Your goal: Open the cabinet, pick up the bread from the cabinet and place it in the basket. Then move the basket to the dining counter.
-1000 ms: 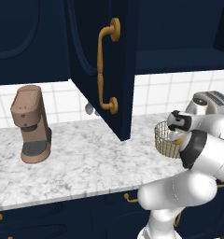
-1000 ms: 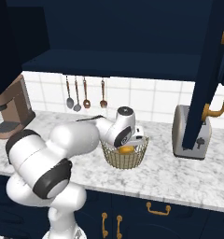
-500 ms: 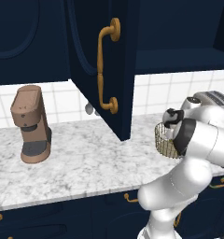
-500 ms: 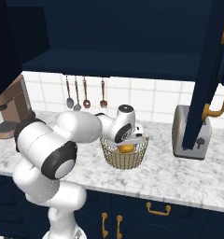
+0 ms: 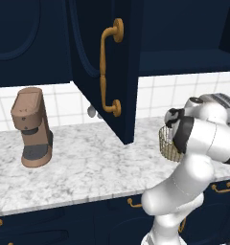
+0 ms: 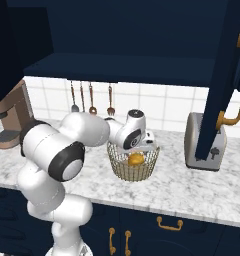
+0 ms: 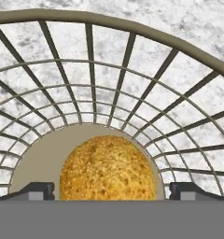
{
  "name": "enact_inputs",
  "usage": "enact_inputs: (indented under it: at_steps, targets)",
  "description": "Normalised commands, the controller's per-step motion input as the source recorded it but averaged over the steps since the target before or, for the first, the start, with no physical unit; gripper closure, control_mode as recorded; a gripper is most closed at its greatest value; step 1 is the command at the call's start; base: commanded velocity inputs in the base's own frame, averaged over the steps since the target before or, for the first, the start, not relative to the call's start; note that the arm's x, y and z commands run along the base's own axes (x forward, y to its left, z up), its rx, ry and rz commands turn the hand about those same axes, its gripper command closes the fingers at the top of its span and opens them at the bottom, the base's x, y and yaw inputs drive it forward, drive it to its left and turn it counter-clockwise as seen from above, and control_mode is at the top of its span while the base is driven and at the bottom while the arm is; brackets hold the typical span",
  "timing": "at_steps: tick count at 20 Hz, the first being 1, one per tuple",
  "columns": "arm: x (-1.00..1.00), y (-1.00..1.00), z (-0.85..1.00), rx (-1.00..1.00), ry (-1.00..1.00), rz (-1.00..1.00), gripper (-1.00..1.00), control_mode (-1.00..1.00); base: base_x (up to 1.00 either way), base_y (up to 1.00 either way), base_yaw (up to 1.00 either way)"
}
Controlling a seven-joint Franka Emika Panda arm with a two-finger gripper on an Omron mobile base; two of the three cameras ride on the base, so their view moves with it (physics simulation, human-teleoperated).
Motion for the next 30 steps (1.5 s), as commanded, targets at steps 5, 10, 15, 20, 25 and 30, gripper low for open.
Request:
enact_inputs:
  at_steps: [5, 10, 15, 20, 25, 30]
  targets:
    - [0.01, 0.0, -0.13, 0.0, 0.01, -0.04, -1.0, -1.0, 0.0, 0.0, 0.0]
    - [-0.47, 0.01, 0.38, 0.0, -0.05, -0.13, -1.0, -1.0, 0.0, 0.0, 0.0]
    - [-0.56, 0.15, 0.61, 0.0, -0.05, -0.23, -1.0, -1.0, 0.0, 0.0, 0.0]
    - [-0.32, 0.22, 0.45, -0.03, 0.0, -0.43, -1.0, -1.0, 0.0, 0.0, 0.0]
    - [-0.38, 0.0, 0.1, 0.0, 0.01, -0.55, -1.0, -1.0, 0.0, 0.0, 0.0]
    - [-0.53, 0.0, 0.34, 0.14, 0.03, -0.44, -1.0, -1.0, 0.0, 0.0, 0.0]
